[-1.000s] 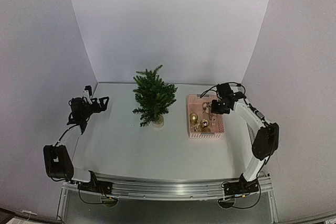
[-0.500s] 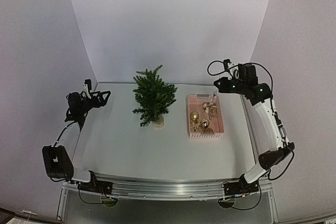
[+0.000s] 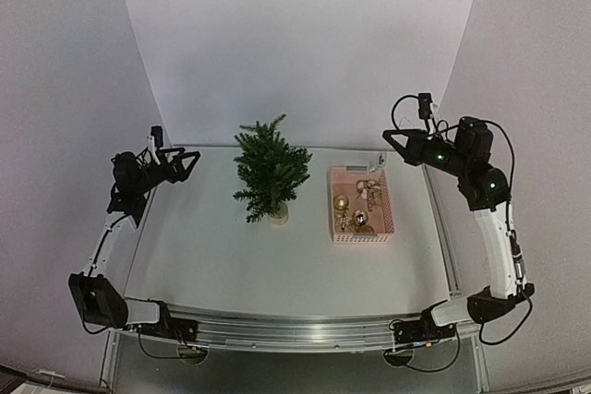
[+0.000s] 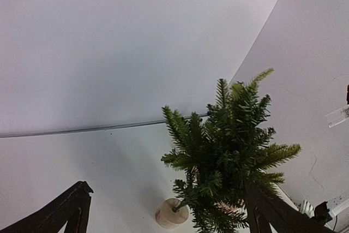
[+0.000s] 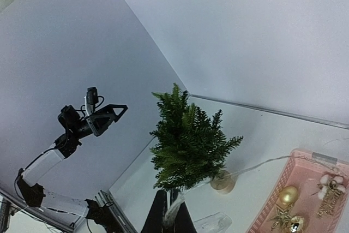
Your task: Decorate the small christmas tree
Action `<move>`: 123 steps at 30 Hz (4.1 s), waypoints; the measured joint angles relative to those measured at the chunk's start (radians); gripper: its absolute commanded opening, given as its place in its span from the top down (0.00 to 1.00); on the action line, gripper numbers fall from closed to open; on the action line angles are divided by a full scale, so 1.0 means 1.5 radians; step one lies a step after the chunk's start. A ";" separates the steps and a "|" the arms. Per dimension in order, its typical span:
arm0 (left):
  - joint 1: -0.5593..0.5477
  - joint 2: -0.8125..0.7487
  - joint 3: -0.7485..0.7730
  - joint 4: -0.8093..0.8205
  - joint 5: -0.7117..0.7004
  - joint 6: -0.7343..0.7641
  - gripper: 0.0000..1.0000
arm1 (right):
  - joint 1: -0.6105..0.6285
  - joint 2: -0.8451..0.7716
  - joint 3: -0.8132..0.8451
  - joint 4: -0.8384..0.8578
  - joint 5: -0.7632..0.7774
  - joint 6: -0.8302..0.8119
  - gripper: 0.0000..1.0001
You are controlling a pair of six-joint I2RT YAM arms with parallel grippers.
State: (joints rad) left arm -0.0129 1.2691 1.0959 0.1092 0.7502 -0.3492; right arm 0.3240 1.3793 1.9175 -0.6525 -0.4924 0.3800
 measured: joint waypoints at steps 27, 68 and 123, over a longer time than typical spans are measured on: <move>-0.511 0.111 0.241 -0.265 0.003 0.109 0.00 | 0.342 -0.070 -0.397 0.322 0.111 0.103 1.00; -0.614 0.192 0.206 -0.078 -0.062 0.146 0.58 | 0.375 -0.054 -0.486 0.516 0.153 0.169 1.00; -0.614 0.084 0.137 -0.367 -0.083 0.495 1.00 | 0.317 -0.150 -0.618 0.271 0.393 0.375 0.11</move>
State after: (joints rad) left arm -0.9340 1.3948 1.3012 -0.4406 0.6258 0.3926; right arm 0.7996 1.1547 0.9900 -0.2454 0.0976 0.9422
